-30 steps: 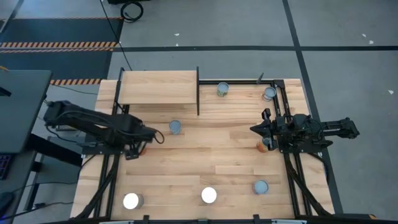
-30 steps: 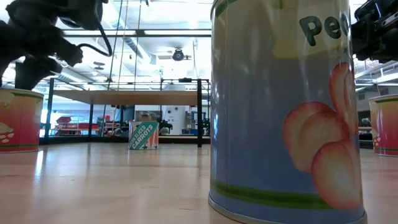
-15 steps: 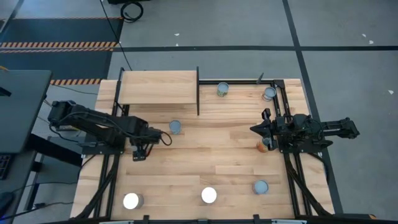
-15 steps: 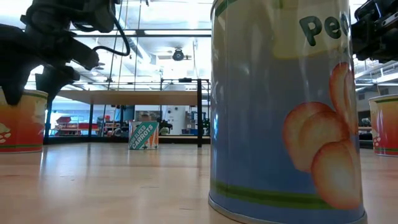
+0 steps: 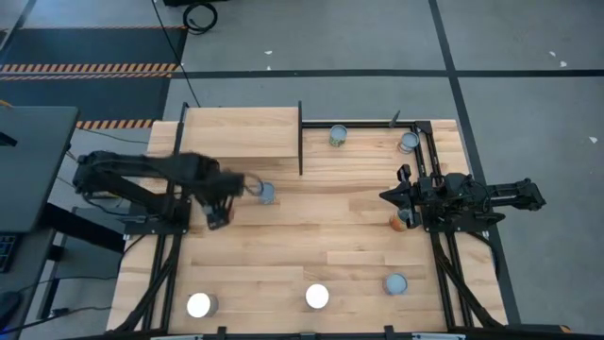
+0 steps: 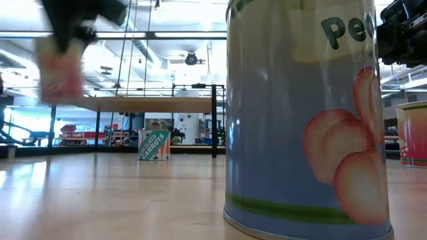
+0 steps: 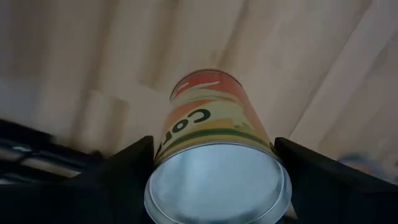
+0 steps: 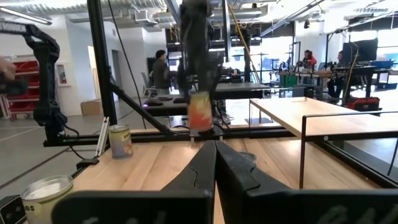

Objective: Pick and place cans onto a shelf
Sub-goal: Put the left large canned corn on the shelf

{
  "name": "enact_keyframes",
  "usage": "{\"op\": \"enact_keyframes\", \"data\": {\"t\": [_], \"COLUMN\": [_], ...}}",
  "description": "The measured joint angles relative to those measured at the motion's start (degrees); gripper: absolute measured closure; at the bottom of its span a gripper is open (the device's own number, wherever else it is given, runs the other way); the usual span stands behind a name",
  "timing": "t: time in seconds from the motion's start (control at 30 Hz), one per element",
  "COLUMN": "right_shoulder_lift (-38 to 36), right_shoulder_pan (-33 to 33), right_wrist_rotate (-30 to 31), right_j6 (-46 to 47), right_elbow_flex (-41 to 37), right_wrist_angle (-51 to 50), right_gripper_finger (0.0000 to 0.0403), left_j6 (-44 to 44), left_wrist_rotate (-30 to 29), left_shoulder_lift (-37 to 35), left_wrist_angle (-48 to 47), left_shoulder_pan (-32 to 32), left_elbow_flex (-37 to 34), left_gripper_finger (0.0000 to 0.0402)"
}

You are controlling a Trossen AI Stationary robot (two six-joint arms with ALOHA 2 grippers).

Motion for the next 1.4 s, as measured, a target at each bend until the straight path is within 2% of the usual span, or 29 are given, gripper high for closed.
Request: {"op": "enact_keyframes", "data": {"t": [0.1,0.3,0.43,0.57,0.63,0.83,1.1,1.27,1.4], "right_shoulder_lift": [-0.01,0.01,0.01,0.01,0.01,0.01,0.01,0.00,0.01], "right_shoulder_pan": [0.00,0.00,0.00,0.01,0.00,0.02,0.00,0.02,0.00], "right_wrist_rotate": [0.02,-0.01,0.01,0.02,0.02,0.02,2.07,2.46,2.49], "right_j6": [0.00,0.00,0.00,0.00,0.00,0.00,-5.23,-5.84,-5.86], "right_elbow_flex": [0.02,0.02,-0.01,0.01,0.02,0.01,0.00,0.00,0.01], "right_wrist_angle": [0.00,0.00,0.02,0.00,0.00,0.01,1.73,2.16,2.16], "right_gripper_finger": [0.0386,0.0386,0.0386,0.0386,0.0386,0.0386,0.0386,0.0386,0.0386], "left_j6": [1.65,11.63,19.84,23.98,24.80,28.41,33.51,36.73,36.29], "left_wrist_rotate": [-3.79,-5.19,-5.57,-5.89,-5.78,-4.94,-4.11,-7.59,-8.24], "left_shoulder_lift": [0.08,0.26,1.04,1.77,1.84,2.37,3.06,3.83,5.46], "left_wrist_angle": [-6.47,-6.36,-6.23,-6.00,-6.21,-6.13,-6.05,-5.62,-3.81], "left_shoulder_pan": [5.26,22.35,35.16,46.72,50.60,57.53,58.41,58.72,60.30], "left_elbow_flex": [8.45,17.55,19.83,20.15,20.17,18.18,16.04,16.06,16.10], "left_gripper_finger": [0.0092,0.0092,0.0092,0.0092,0.0092,0.0092,0.0092,0.0075,0.0091]}}
